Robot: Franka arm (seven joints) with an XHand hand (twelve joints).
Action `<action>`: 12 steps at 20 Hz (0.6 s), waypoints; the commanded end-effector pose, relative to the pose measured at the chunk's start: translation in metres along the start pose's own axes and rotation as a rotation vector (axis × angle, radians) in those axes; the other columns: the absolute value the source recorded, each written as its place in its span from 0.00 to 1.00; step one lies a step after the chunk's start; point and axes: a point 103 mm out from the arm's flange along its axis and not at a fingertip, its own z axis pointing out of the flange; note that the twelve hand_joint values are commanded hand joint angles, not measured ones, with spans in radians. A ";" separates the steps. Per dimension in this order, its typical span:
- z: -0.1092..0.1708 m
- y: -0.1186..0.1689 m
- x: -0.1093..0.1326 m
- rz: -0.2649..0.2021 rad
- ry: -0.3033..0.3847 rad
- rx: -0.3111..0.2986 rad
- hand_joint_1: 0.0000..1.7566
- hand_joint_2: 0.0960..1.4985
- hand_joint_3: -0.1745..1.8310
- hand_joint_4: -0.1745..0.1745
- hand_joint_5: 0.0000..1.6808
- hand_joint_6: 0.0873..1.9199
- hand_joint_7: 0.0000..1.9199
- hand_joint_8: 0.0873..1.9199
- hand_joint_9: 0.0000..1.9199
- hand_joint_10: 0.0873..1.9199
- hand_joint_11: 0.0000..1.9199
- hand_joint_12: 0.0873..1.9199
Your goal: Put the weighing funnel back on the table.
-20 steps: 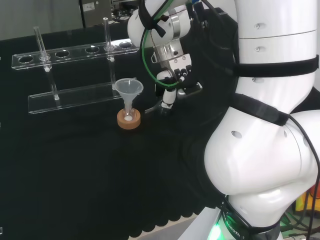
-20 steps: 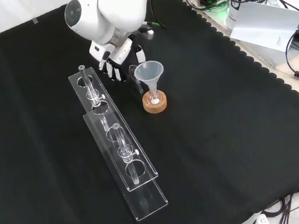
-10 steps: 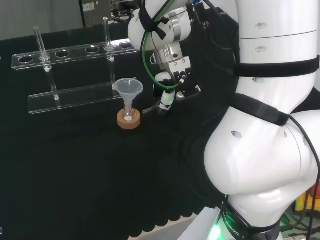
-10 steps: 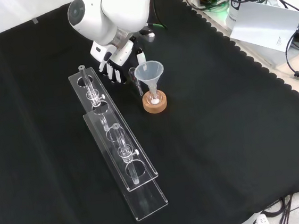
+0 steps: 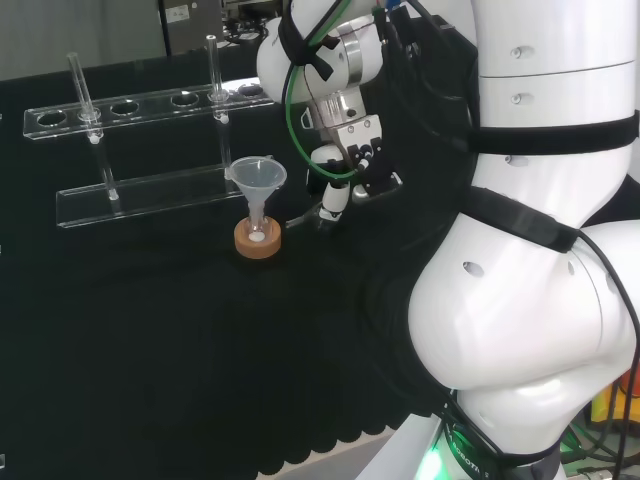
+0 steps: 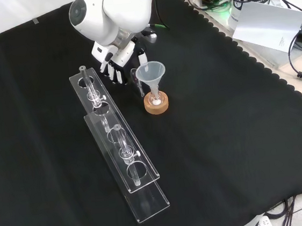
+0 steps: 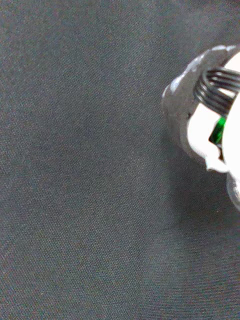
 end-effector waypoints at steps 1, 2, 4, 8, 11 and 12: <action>0.002 -0.001 0.003 0.008 -0.004 -0.002 0.57 0.64 0.23 1.00 0.57 0.55 0.27 0.36 0.36 0.30 0.12 0.69; 0.002 -0.001 0.003 0.008 -0.004 -0.004 0.57 0.66 0.20 1.00 0.56 0.55 0.26 0.36 0.35 0.30 0.12 0.69; 0.003 -0.001 0.003 0.009 -0.002 -0.005 0.56 0.71 0.15 1.00 0.53 0.58 0.25 0.37 0.34 0.31 0.12 0.70; 0.004 -0.001 0.003 0.011 -0.004 0.001 0.51 0.70 0.13 0.48 0.46 0.43 0.23 0.36 0.33 0.31 0.12 0.69; 0.004 -0.002 0.002 0.010 0.003 0.002 0.50 0.69 0.13 0.42 0.43 0.40 0.22 0.36 0.33 0.31 0.12 0.69; 0.004 -0.002 0.003 0.014 -0.001 0.003 0.50 0.69 0.13 0.42 0.43 0.40 0.22 0.36 0.33 0.31 0.12 0.69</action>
